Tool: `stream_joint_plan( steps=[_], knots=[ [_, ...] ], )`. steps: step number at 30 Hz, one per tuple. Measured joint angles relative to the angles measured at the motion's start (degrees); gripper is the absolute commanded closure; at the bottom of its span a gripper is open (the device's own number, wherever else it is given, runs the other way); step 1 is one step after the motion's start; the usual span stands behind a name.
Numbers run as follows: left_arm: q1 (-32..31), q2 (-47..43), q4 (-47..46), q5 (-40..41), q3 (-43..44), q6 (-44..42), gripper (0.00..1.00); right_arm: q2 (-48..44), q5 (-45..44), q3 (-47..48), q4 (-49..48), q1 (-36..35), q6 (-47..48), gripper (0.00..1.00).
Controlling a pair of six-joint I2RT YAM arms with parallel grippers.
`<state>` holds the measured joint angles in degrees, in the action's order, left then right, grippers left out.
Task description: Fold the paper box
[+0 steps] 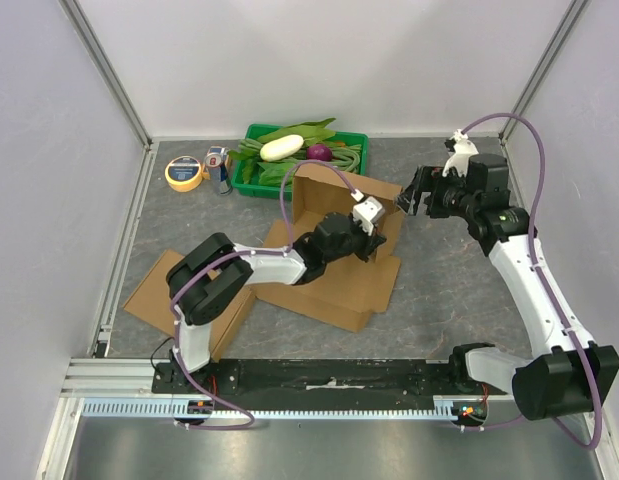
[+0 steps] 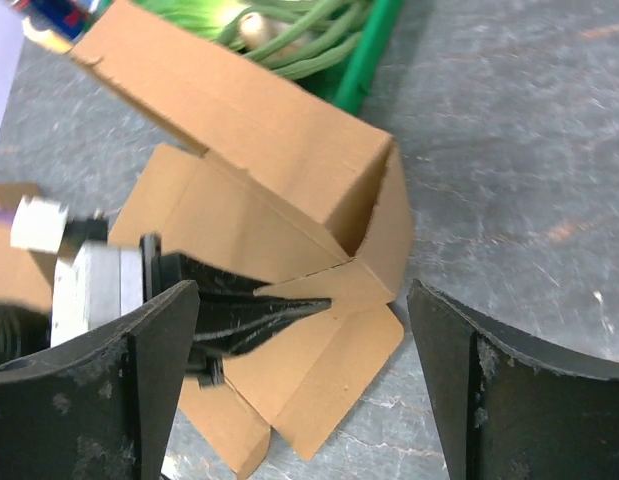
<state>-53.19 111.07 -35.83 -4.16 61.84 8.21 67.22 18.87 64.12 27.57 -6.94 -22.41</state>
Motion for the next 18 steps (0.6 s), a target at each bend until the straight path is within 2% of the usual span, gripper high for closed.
stream_joint_plan(
  steps=[4,8,12,18],
  knots=[
    [3.98,-0.85,-0.55,-8.09,-1.38,-0.74,0.98,-0.26,6.27,-3.96,-4.68,-0.07,3.48,0.10],
    [6.34,-0.87,0.02,-13.35,-1.31,-2.36,0.98,-1.44,9.57,-13.62,-12.72,-0.09,5.49,0.14],
    [7.50,-0.81,1.51,-17.33,-0.50,-3.65,0.98,-3.80,6.67,-22.49,-20.96,-2.23,8.61,0.11],
    [8.59,-0.39,3.48,-20.22,0.92,-5.11,0.98,-3.54,-1.16,-27.85,-36.41,-8.61,15.61,0.05]
  ],
)
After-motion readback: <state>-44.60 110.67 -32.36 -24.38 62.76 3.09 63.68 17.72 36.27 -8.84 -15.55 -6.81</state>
